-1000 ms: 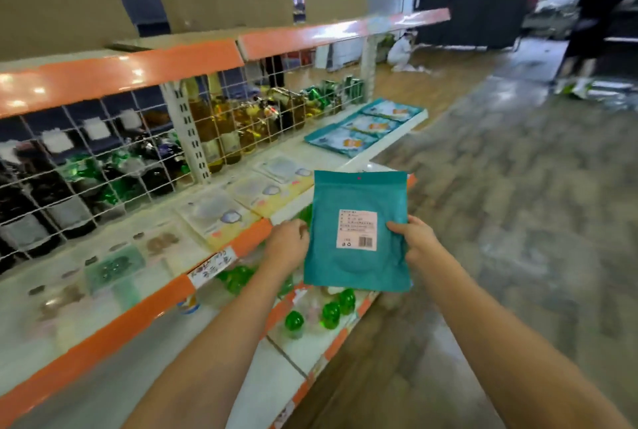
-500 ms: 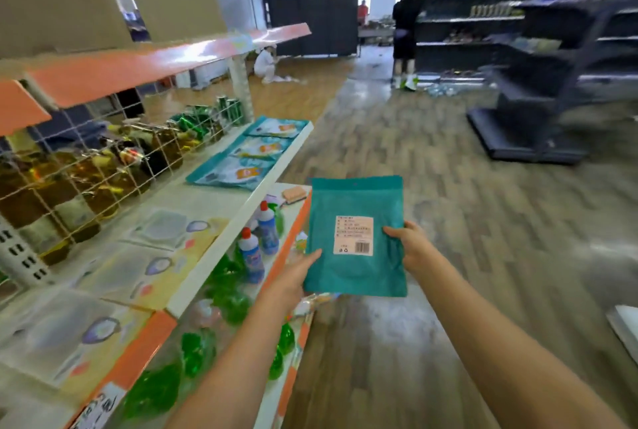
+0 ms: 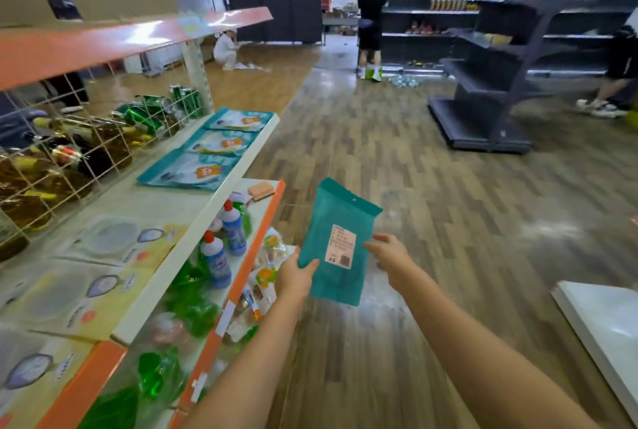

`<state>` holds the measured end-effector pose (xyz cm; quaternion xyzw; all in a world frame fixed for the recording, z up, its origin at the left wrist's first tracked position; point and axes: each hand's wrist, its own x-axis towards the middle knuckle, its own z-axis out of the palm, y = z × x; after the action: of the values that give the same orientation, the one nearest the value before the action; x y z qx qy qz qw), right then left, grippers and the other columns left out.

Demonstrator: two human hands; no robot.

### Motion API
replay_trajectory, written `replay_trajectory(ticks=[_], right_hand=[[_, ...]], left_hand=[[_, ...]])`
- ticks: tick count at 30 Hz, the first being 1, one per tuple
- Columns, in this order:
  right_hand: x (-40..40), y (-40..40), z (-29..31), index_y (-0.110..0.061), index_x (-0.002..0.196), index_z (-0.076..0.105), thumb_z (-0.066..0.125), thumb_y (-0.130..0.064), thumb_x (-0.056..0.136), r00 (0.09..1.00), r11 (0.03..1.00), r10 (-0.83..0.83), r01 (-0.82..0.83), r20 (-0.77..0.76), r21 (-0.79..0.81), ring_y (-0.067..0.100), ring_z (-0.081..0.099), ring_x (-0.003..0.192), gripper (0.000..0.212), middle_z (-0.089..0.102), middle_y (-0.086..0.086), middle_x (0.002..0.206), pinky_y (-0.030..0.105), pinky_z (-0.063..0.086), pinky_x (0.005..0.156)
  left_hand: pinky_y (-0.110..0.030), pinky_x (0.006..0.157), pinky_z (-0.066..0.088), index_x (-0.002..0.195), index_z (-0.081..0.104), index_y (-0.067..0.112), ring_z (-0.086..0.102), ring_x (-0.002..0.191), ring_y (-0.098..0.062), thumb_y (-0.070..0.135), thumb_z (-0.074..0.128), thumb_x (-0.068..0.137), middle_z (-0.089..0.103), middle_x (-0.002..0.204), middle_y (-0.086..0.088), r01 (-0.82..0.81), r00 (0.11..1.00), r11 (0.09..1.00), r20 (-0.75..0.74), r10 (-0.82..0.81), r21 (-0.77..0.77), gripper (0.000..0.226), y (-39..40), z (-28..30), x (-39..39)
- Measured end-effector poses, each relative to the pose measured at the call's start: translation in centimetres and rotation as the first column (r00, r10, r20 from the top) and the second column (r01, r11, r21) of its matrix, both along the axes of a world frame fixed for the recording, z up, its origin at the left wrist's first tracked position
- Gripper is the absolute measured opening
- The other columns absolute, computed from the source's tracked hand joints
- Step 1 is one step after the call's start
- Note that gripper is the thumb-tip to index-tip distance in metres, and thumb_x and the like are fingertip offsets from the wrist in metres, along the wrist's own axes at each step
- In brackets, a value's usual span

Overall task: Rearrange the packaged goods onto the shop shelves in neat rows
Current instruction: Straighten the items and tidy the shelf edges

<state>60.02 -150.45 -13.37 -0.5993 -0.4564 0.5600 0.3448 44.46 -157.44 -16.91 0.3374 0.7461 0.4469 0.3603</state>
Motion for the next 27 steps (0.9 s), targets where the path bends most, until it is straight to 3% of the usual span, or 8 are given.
replay_trajectory(ticks=[2, 4, 8, 11, 14, 18, 22, 27], right_hand=[[-1.0, -0.5, 0.7, -0.006, 0.126, 0.048, 0.056, -0.019, 0.095, 0.985, 0.985, 0.153, -0.159, -0.082, -0.072, 0.020, 0.052, 0.094, 0.035, 0.057, 0.009, 0.111, 0.031, 0.042, 0.079], [-2.1, -0.5, 0.9, -0.007, 0.115, 0.051, 0.056, -0.027, 0.094, 0.956, 0.959, 0.219, -0.248, -0.196, -0.137, 0.018, 0.054, 0.084, 0.029, 0.058, 0.005, 0.093, 0.030, 0.044, 0.078], [-3.6, 0.6, 0.3, -0.007, 0.109, 0.046, 0.065, -0.030, 0.088, 0.944, 0.968, 0.092, -0.159, -0.317, -0.193, 0.022, 0.053, 0.078, 0.036, 0.051, 0.006, 0.082, 0.035, 0.046, 0.076], [-3.6, 1.5, -0.8, 0.000, 0.117, 0.046, 0.060, -0.012, 0.091, 0.952, 0.977, -0.023, -0.044, -0.306, -0.210, 0.025, 0.055, 0.073, 0.032, 0.052, 0.011, 0.080, 0.040, 0.049, 0.076], [-2.8, 2.3, -1.6, 0.005, 0.125, 0.048, 0.043, 0.008, 0.092, 0.946, 0.975, -0.092, 0.022, -0.310, -0.223, 0.023, 0.054, 0.066, 0.033, 0.055, 0.013, 0.078, 0.037, 0.047, 0.059], [-1.3, 3.2, -2.0, -0.003, 0.112, 0.051, 0.040, 0.010, 0.093, 0.932, 0.971, -0.163, 0.094, -0.323, -0.219, 0.024, 0.056, 0.068, 0.026, 0.060, 0.018, 0.090, 0.036, 0.048, 0.061], [-0.1, 4.9, -2.2, 0.008, 0.123, 0.049, 0.045, 0.008, 0.093, 0.917, 0.967, -0.216, 0.153, -0.334, -0.206, 0.025, 0.057, 0.069, 0.030, 0.058, 0.012, 0.080, 0.041, 0.049, 0.067], [1.7, 7.2, -2.2, 0.008, 0.120, 0.051, 0.050, 0.002, 0.094, 0.908, 0.955, -0.277, 0.225, -0.314, -0.192, 0.024, 0.058, 0.067, 0.027, 0.059, 0.011, 0.080, 0.037, 0.049, 0.061]], left_hand=[[-0.031, 0.075, 0.049, 0.109, 0.062, 0.017, 0.064, 0.094, -0.026, 0.027, 0.057, 0.093, 0.069, 0.103, -0.004, 0.001, 0.967, 0.998, -0.256, -0.018, -0.067, 0.020, 0.1, 0.9, 1.0], [-0.032, 0.075, 0.048, 0.107, 0.061, 0.021, 0.063, 0.097, -0.026, 0.026, 0.052, 0.094, 0.068, 0.105, -0.002, 0.025, 0.909, 0.997, -0.414, -0.051, -0.069, 0.017, 0.0, 1.4, 2.2], [-0.036, 0.077, 0.049, 0.108, 0.061, 0.024, 0.063, 0.096, -0.026, 0.021, 0.049, 0.094, 0.069, 0.102, -0.002, 0.122, 0.754, 0.991, -0.645, -0.124, -0.048, 0.019, -0.1, 1.3, 4.0], [-0.037, 0.081, 0.045, 0.116, 0.063, 0.019, 0.062, 0.100, -0.028, 0.019, 0.049, 0.094, 0.068, 0.108, -0.005, 0.238, 0.626, 0.971, -0.759, -0.176, -0.028, 0.026, 0.1, 0.9, 4.8], [-0.033, 0.094, 0.040, 0.135, 0.050, 0.023, 0.052, 0.120, -0.021, 0.026, 0.050, 0.094, 0.057, 0.130, 0.000, 0.380, 0.579, 0.918, -0.744, -0.334, -0.116, 0.041, 0.4, 0.3, 4.8], [-0.031, 0.111, 0.028, 0.144, 0.038, 0.025, 0.034, 0.135, -0.014, 0.050, 0.044, 0.095, 0.040, 0.146, 0.005, 0.526, 0.614, 0.833, -0.601, -0.512, -0.172, 0.056, 1.1, -0.7, 3.6], [-0.032, 0.110, 0.028, 0.142, 0.040, 0.020, 0.035, 0.133, -0.017, 0.049, 0.037, 0.098, 0.042, 0.145, 0.000, 0.500, 0.646, 0.839, -0.555, -0.525, -0.212, 0.054, 3.3, -1.1, 0.6], [-0.036, 0.105, 0.035, 0.133, 0.051, 0.016, 0.043, 0.127, -0.021, 0.047, 0.038, 0.098, 0.050, 0.137, -0.004, 0.439, 0.573, 0.853, -0.643, -0.509, -0.283, 0.049, 8.3, -1.1, -2.7]])
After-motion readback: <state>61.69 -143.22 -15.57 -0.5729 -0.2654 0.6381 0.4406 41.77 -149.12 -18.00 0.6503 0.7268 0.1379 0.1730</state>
